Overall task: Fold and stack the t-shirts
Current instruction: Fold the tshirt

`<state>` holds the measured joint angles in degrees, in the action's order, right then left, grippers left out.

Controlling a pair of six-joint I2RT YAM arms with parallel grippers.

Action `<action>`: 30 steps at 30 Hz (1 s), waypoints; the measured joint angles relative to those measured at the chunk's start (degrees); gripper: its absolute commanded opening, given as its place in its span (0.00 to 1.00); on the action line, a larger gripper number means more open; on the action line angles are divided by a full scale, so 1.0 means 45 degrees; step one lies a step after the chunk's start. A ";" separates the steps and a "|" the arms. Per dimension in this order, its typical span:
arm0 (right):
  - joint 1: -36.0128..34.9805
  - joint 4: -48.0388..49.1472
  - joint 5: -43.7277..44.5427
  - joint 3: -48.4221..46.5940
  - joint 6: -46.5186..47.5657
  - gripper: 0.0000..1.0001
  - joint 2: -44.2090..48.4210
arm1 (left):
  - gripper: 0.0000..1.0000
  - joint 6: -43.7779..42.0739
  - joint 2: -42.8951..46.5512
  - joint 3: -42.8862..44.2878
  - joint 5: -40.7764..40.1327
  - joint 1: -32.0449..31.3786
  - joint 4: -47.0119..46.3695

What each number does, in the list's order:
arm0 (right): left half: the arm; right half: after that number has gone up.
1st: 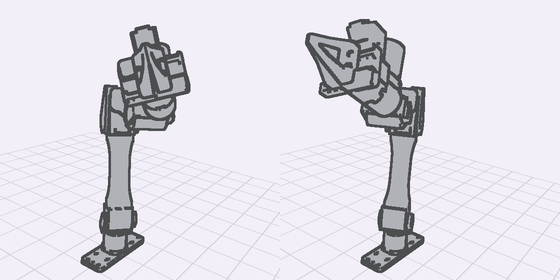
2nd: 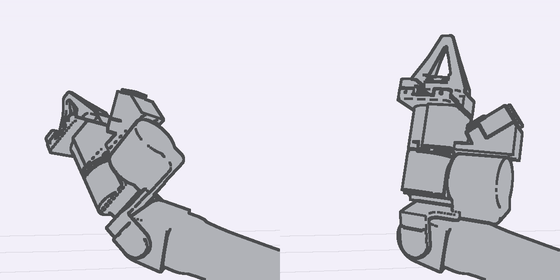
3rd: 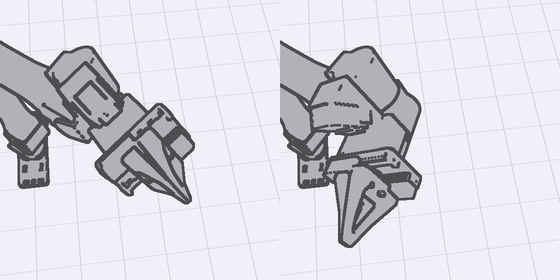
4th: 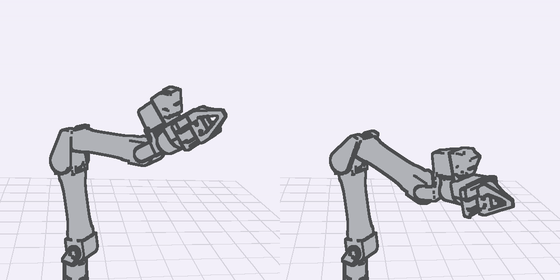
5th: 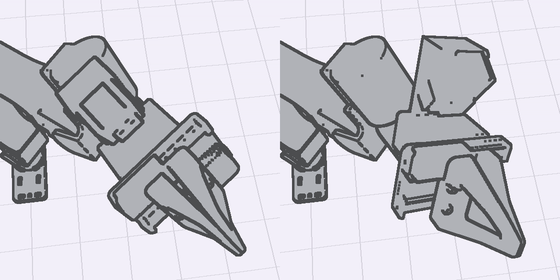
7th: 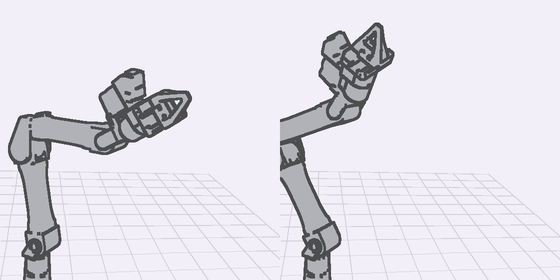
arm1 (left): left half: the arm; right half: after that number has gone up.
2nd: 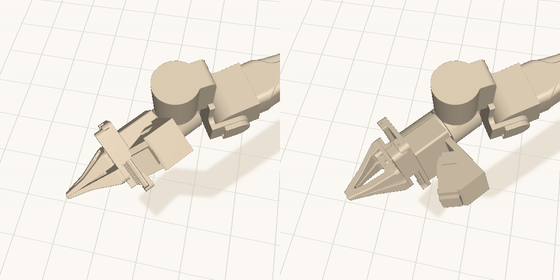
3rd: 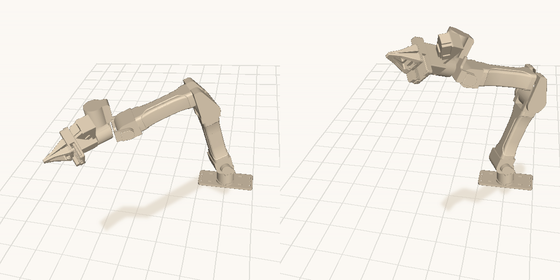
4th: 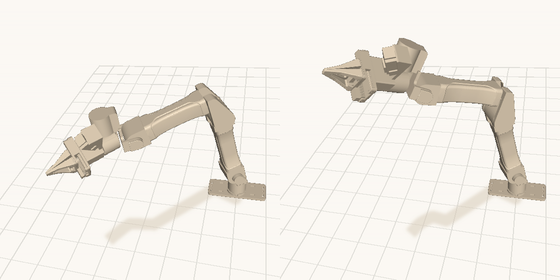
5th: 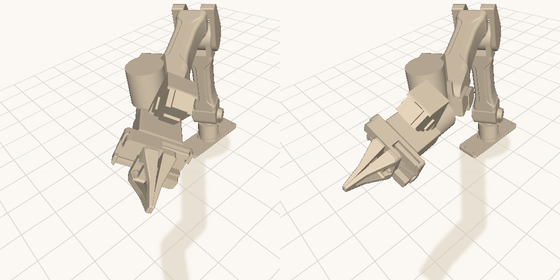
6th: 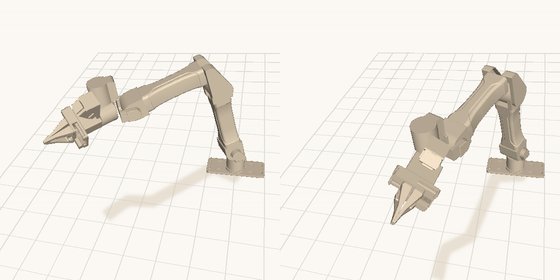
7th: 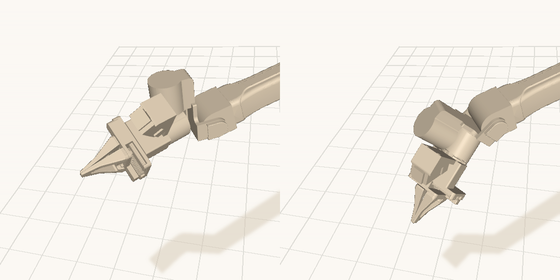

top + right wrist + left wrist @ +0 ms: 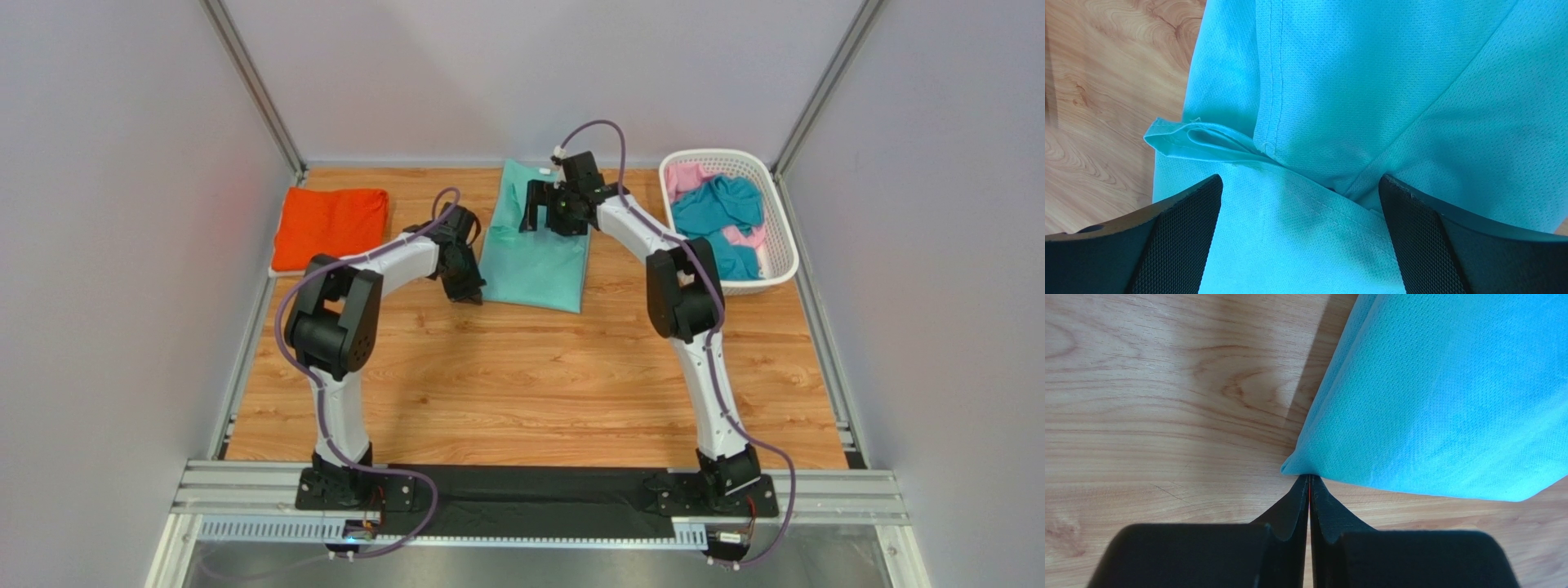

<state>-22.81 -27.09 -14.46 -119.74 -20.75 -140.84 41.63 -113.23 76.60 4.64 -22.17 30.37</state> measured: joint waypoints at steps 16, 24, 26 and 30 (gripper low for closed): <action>0.0000 -0.0840 0.1617 0.5032 0.0865 1.00 0.7033 | 0.47 -0.0763 0.2905 -0.1229 -0.0151 0.0457 0.0165; -0.0005 0.0073 0.1394 1.0618 -0.0005 1.00 0.9194 | 0.49 -0.1277 0.0738 -0.0024 0.0913 0.0758 -0.0141; -0.0005 -0.0015 0.1307 1.1191 -0.0121 1.00 0.9107 | 0.47 -0.1326 0.0364 0.0044 0.1141 0.0758 -0.0180; -0.0010 0.0092 0.1078 1.1463 -0.0350 1.00 0.8825 | 0.36 -0.1292 0.0010 0.0039 0.1627 0.0758 -0.0272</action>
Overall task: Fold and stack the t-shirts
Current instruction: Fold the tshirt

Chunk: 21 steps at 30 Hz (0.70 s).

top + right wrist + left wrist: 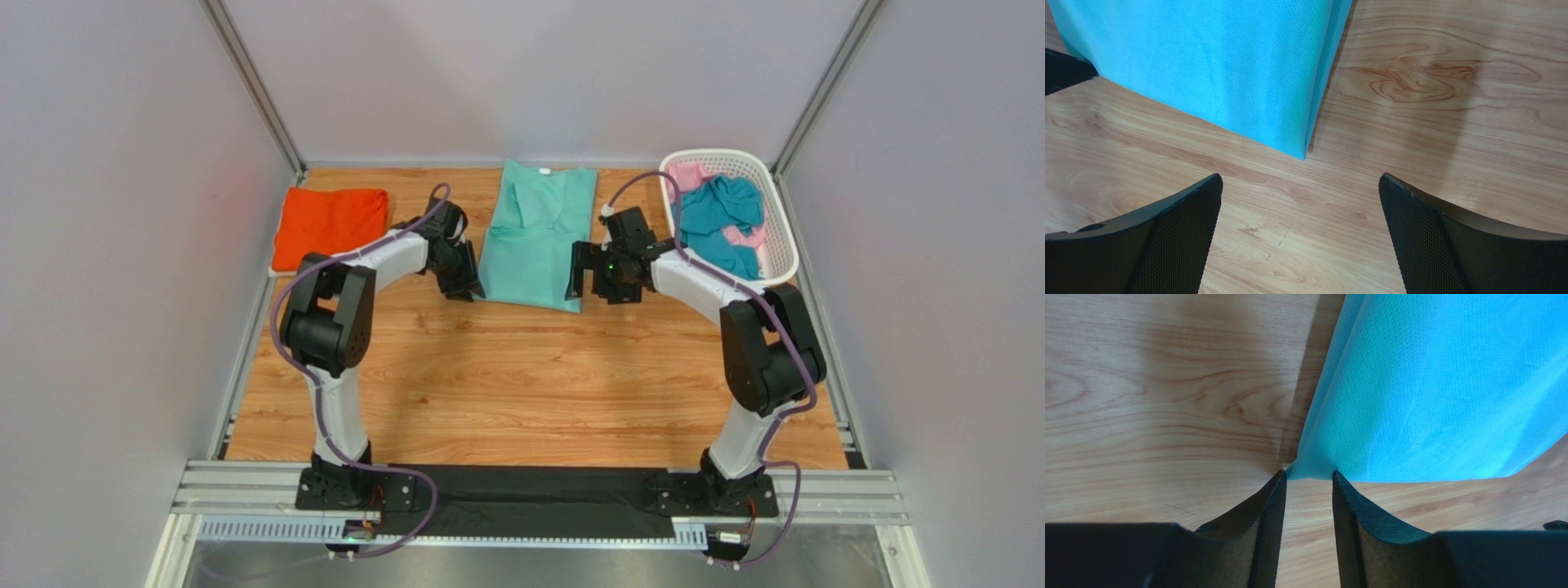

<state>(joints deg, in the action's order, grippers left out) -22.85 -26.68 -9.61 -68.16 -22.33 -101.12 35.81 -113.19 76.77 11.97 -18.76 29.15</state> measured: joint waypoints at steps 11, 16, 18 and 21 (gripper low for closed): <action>-0.0806 0.0665 -0.0316 -0.0005 -0.0321 0.81 -0.1214 | 0.00 0.0053 -0.0151 -0.0311 0.0588 0.0000 -0.0651; -0.0894 0.0821 -0.0306 -0.0029 -0.0350 0.63 -0.1277 | 0.00 0.0058 -0.0126 -0.0525 0.0729 0.0000 -0.1112; -0.0894 0.0816 -0.0228 -0.0044 -0.0282 0.58 -0.1413 | 0.00 0.0063 0.0039 -0.0835 0.0758 0.0010 -0.1477; -0.0884 0.0835 -0.0185 -0.0165 -0.0233 0.45 -0.1564 | 0.00 0.0068 0.0209 -0.1161 0.0758 0.0010 -0.1885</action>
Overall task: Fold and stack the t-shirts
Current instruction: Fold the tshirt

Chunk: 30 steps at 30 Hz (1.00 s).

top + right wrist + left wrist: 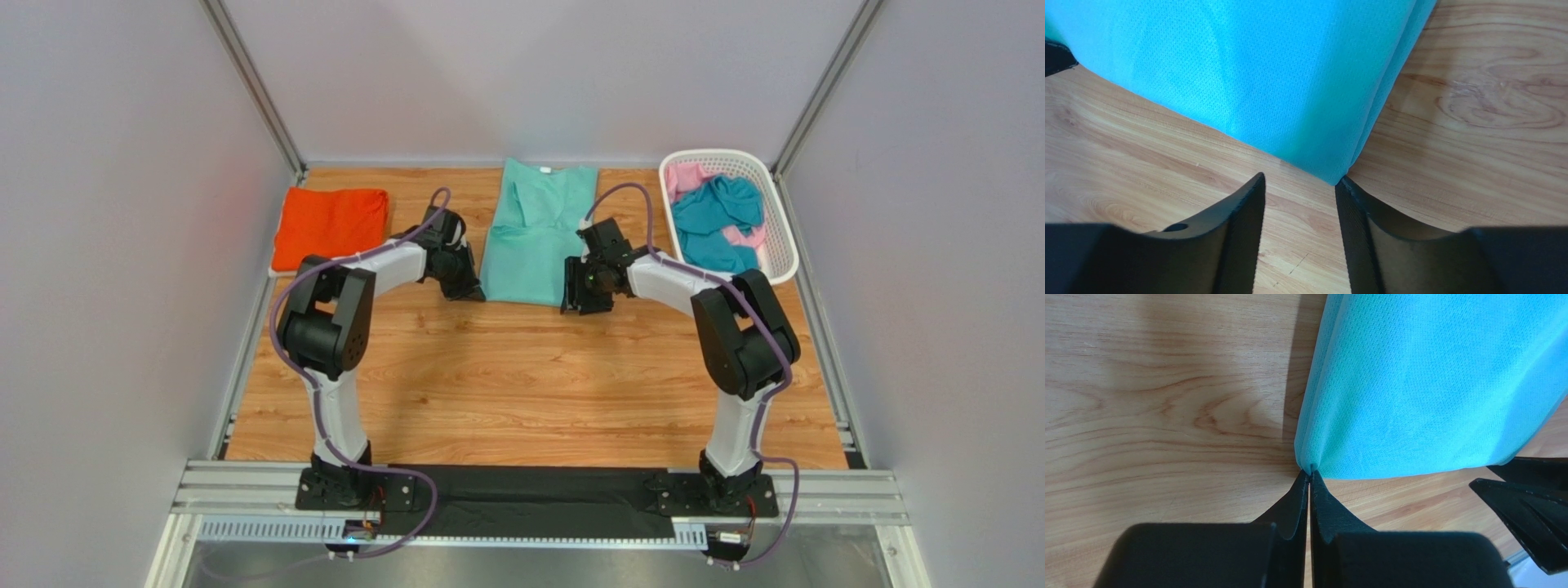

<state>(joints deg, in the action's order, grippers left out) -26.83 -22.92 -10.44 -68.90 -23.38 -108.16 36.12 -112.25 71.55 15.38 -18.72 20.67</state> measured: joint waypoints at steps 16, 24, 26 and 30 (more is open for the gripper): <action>-0.0024 0.0170 0.0869 -0.0087 0.0573 0.00 -0.0253 | 0.00 0.0136 0.0301 -0.0631 0.0034 0.0005 -0.0806; -0.0534 0.1175 0.1370 0.1302 0.0884 0.00 0.0675 | 0.00 0.0267 0.1438 -0.2268 0.0141 0.0000 -0.1375; -0.0845 0.1273 0.1530 0.2055 0.0874 0.00 0.1277 | 0.00 0.0350 0.2181 -0.3230 0.0238 0.0000 -0.1438; -0.1739 0.1253 0.1656 0.3876 0.0719 0.00 0.2866 | 0.00 0.0860 0.4444 -0.5916 0.0262 -0.0053 -0.1647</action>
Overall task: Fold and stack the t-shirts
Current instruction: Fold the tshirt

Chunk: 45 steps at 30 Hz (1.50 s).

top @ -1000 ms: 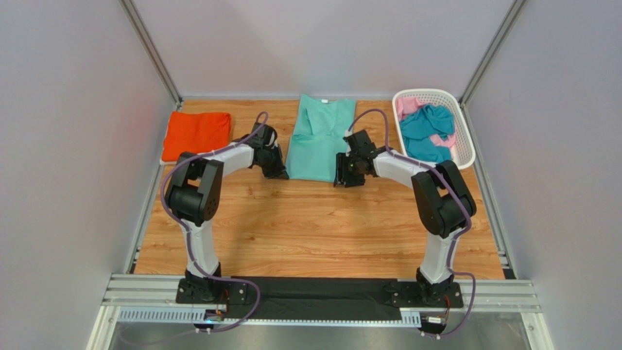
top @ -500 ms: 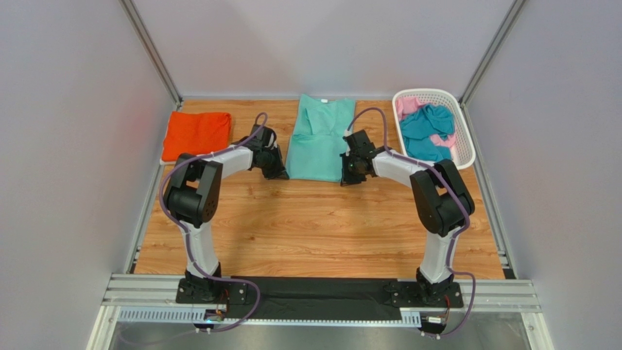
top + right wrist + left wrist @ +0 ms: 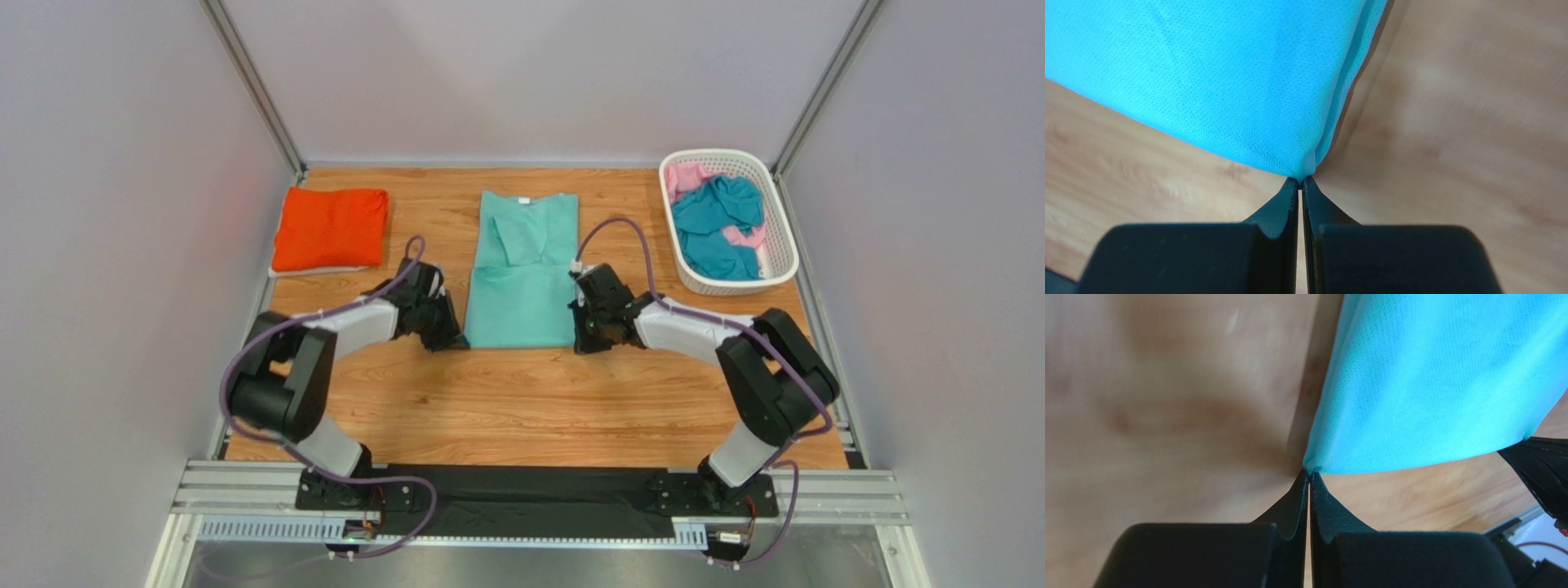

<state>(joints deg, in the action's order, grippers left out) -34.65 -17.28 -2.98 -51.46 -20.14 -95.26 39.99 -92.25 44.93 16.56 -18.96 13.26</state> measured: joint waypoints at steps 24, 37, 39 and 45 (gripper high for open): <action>-0.7096 -0.4779 -0.0767 0.0665 -0.3322 0.02 0.8150 | 0.00 0.3653 1.8821 -0.2511 -0.2463 -0.2113 0.9743; -0.4755 -0.5236 -0.1282 -0.0345 -0.2657 0.04 0.8466 | 0.00 0.3138 1.4916 -0.0593 -0.3973 -0.2118 0.9248; -0.4114 -0.5255 -0.1554 -0.0345 -0.2448 0.05 0.8388 | 0.00 0.2987 1.4061 -0.0432 -0.4056 -0.2127 0.8913; -0.2642 -0.5353 -0.2127 -0.0495 -0.1778 0.05 0.7902 | 0.00 0.2521 1.2162 0.0180 -0.4833 -0.2123 0.7917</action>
<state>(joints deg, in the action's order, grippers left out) -46.54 -41.36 -12.56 -53.69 -28.14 -59.70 51.33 -37.52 45.74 -5.19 -28.51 48.88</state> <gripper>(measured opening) 0.046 0.006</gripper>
